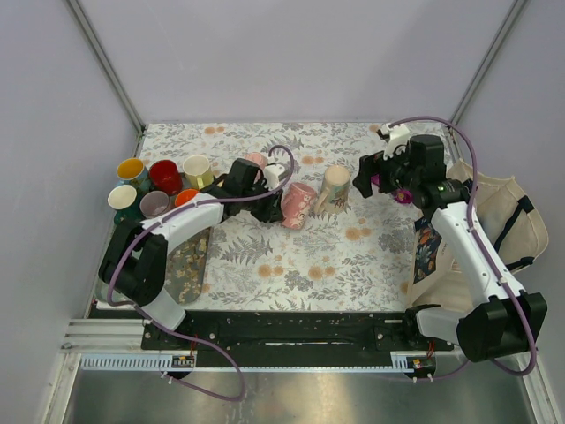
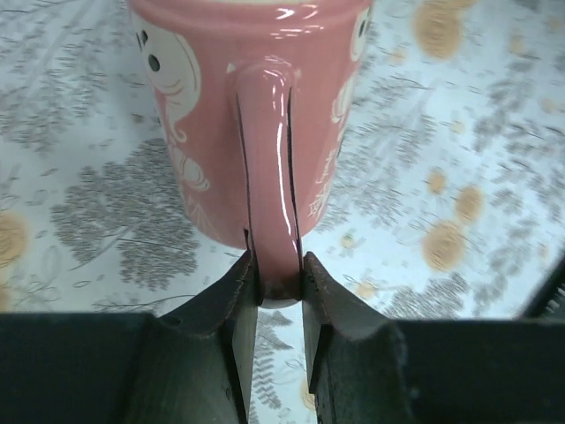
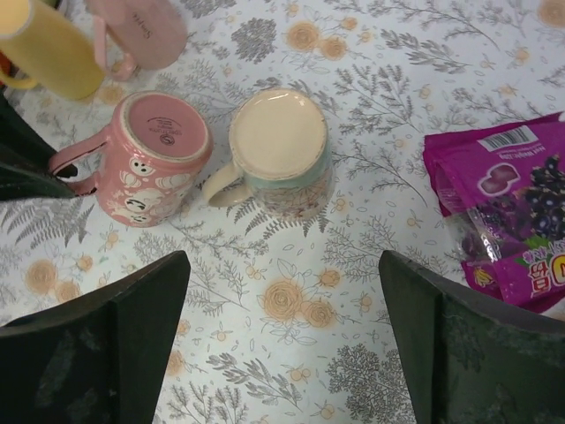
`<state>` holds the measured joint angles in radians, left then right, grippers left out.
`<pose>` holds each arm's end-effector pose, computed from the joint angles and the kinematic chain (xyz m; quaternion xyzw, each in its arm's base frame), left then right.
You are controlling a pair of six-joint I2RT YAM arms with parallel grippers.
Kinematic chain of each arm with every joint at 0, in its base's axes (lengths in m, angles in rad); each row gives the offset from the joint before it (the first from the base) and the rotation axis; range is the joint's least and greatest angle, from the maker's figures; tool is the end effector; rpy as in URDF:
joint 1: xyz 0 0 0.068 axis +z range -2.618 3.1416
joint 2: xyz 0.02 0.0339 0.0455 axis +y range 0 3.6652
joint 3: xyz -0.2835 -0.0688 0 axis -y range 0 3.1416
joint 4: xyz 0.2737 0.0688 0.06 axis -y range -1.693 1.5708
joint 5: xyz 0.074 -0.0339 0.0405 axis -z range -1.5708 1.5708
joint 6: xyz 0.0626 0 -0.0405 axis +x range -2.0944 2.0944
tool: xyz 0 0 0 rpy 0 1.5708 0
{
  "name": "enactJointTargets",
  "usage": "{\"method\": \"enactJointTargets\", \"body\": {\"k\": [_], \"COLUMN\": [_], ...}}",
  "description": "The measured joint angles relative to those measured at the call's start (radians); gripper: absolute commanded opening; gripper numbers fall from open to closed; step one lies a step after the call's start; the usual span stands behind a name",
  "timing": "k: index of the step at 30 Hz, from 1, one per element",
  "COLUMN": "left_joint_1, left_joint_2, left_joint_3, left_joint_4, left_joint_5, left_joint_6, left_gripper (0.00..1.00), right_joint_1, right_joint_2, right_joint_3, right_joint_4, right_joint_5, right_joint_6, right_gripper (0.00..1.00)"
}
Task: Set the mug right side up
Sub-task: Turn over the cup at the center of the board.
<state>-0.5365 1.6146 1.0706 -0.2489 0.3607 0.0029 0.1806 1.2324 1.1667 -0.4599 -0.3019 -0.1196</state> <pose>0.3245 -0.2187 0.2120 0.3081 0.8593 -0.2585 0.3161 0.3101 0.0755 0.3557 -0.2023 0.8358 0.1453 0.4893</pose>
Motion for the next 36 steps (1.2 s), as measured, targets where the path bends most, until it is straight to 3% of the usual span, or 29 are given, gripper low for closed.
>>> {"method": "enactJointTargets", "body": {"k": [6,12,16,24,36], "left_joint_1": [0.048,0.065,0.094,0.143,0.186], "left_joint_2": [-0.009,-0.006,0.028,0.103,0.164], "left_joint_3": [0.01,0.011,0.043,0.072,0.02], "left_joint_4": [-0.083,-0.093,-0.071,0.044,0.366], "left_joint_5": [0.238,0.31,0.349,0.376,0.35], "left_joint_6": [0.007,-0.073,-0.186,-0.4,-0.822], "left_gripper": [0.0,0.0,0.0,0.0,0.0], "right_joint_1": [0.088,0.364,0.449,0.493,0.575], "right_joint_2": [-0.038,-0.185,-0.159,0.023,0.253], "right_joint_3": [-0.098,-0.344,-0.411,-0.419,-0.247], "right_joint_4": [0.021,0.103,0.198,0.413,0.494], "right_joint_5": [-0.06,-0.029,0.019,0.082,0.121], "right_joint_6": [-0.129,-0.353,-0.418,-0.391,-0.165], "right_gripper": [0.99,0.99,0.99,0.99,0.99]}}
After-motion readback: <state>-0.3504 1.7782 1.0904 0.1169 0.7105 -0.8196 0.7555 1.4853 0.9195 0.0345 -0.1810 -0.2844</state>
